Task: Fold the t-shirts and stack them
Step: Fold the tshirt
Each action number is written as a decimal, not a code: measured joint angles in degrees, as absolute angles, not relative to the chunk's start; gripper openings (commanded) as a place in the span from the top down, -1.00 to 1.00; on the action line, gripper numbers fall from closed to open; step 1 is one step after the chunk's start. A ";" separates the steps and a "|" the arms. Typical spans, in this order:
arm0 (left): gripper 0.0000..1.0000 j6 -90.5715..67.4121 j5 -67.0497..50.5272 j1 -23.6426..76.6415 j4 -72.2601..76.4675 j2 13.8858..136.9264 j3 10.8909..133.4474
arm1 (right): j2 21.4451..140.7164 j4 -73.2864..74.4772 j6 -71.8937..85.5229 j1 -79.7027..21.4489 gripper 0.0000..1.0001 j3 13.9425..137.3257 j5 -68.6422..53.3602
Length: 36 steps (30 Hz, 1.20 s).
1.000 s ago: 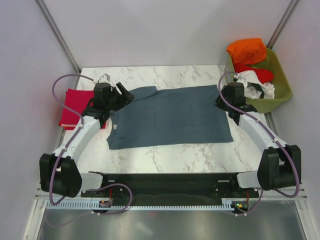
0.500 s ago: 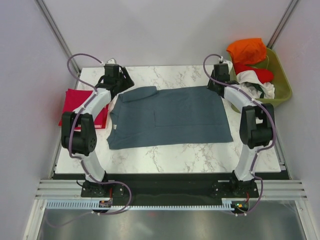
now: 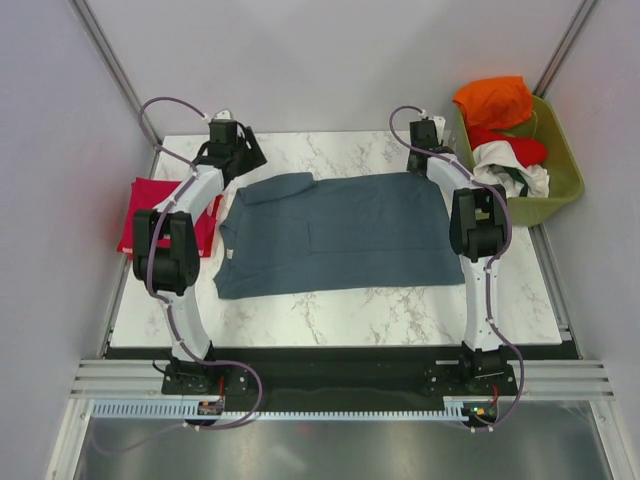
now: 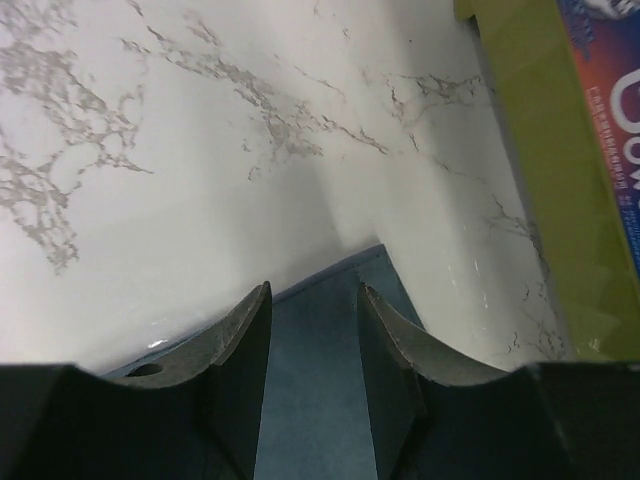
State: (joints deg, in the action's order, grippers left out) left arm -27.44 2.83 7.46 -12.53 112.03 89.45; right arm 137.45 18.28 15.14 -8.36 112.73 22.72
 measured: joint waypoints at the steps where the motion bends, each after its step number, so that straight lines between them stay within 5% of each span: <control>1: -0.52 -27.24 2.83 7.46 -12.56 112.40 89.95 | 138.39 18.63 14.94 -8.32 0.04 113.47 23.09; 15: -0.52 -24.97 2.85 7.07 -14.94 118.32 94.83 | 141.49 20.64 14.46 -6.52 0.00 116.73 24.18; 21: -0.49 -24.08 2.92 6.72 -16.43 118.58 95.85 | 141.58 20.67 13.74 -6.31 0.28 116.79 23.62; 28: -0.39 -23.38 3.03 6.55 -18.81 120.68 99.61 | 141.62 20.93 13.72 -5.61 0.98 117.03 20.91; 36: -0.22 -23.05 4.01 6.48 -22.87 124.16 100.62 | 141.62 21.02 13.76 -5.45 1.00 117.03 20.34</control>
